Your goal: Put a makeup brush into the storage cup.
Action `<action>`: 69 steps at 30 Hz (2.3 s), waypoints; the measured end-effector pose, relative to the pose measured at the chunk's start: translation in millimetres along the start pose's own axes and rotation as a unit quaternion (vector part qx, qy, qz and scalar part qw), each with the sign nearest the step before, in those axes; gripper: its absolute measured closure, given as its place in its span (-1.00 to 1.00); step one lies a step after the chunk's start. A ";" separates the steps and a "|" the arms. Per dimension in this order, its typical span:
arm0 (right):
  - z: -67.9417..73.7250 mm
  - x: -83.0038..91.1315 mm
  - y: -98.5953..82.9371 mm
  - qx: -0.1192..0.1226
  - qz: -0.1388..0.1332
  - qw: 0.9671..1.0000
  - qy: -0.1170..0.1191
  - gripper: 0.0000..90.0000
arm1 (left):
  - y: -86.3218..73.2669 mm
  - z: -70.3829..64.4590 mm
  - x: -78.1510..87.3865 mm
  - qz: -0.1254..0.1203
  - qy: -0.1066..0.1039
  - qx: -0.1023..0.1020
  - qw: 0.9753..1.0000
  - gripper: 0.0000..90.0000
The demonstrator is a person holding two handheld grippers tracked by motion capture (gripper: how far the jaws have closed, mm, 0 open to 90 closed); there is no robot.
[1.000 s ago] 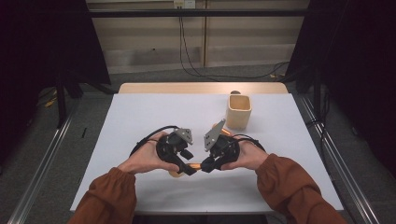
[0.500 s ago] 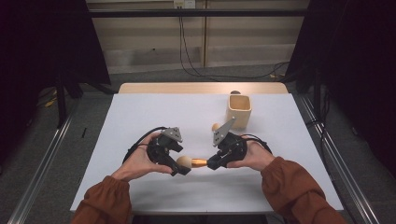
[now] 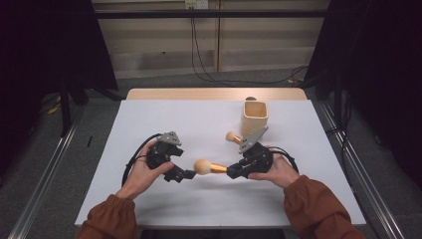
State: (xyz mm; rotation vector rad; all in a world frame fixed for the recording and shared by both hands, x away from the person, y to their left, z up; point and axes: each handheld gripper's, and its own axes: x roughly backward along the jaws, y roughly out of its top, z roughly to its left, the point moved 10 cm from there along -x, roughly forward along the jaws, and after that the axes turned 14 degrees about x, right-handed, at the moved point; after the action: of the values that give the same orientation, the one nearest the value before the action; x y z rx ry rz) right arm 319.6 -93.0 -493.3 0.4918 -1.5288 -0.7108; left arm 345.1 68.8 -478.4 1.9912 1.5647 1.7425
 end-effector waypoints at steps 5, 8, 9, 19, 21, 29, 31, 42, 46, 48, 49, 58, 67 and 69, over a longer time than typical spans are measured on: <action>-4.2 3.1 -2.1 -0.023 -0.021 0.999 -0.022 0.68 | -1.9 -1.2 5.3 -0.020 -0.003 0.007 1.000 -0.91; -6.9 5.4 -2.6 -0.042 -0.043 0.998 -0.033 0.68 | -2.0 0.6 7.4 -0.032 0.005 0.006 0.999 -0.90; -7.7 6.1 -3.1 -0.044 -0.045 0.997 -0.038 0.68 | -1.6 0.8 8.1 -0.038 0.007 0.009 0.999 -0.90; -8.7 8.0 0.8 -0.055 -0.106 0.992 -0.050 0.68 | -4.5 -0.5 8.4 -0.054 -0.002 0.012 0.998 -0.90; -7.8 8.2 2.4 -0.054 -0.115 0.991 -0.052 0.68 | -4.4 -0.1 8.4 -0.057 0.002 0.011 0.998 -0.90; -6.4 7.9 9.4 -0.055 -0.150 0.985 -0.061 0.68 | -6.2 3.5 7.5 -0.068 0.013 0.020 0.997 -0.87; -6.3 8.6 10.9 -0.054 -0.157 0.984 -0.061 0.68 | -6.0 3.6 8.2 -0.071 0.012 0.016 0.997 -0.87; -6.3 21.1 24.0 -0.039 -0.222 0.970 -0.088 0.68 | -1.3 -1.7 11.4 -0.100 0.010 0.010 0.995 -0.89; -6.2 23.2 27.4 -0.031 -0.240 0.965 -0.097 0.68 | 2.7 -4.4 12.2 -0.123 0.015 0.000 0.992 -0.89; -5.6 24.1 29.4 -0.029 -0.248 0.963 -0.098 0.68 | 6.1 -5.1 13.0 -0.141 0.016 -0.001 0.990 -0.89; -5.5 24.6 30.4 -0.028 -0.251 0.962 -0.100 0.68 | 7.5 -6.6 14.0 -0.146 0.007 -0.002 0.989 -0.89; -3.9 31.0 39.6 -0.018 -0.290 0.951 -0.105 0.68 | 12.1 -11.8 12.6 -0.171 -0.003 -0.007 0.985 -0.88; -3.9 27.8 38.0 -0.017 -0.287 0.952 -0.102 0.68 | 19.7 -21.4 8.9 -0.197 -0.044 0.007 0.979 -0.85; -3.9 27.8 38.0 -0.017 -0.287 0.952 -0.102 0.68 | 22.8 -23.4 7.8 -0.211 -0.048 0.008 0.976 -0.85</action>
State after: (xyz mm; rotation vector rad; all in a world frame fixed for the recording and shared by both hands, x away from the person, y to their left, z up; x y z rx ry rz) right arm 325.0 -85.6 -447.0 0.8760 -1.5684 -1.2672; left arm 340.0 50.8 -450.5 1.5676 1.8063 1.4509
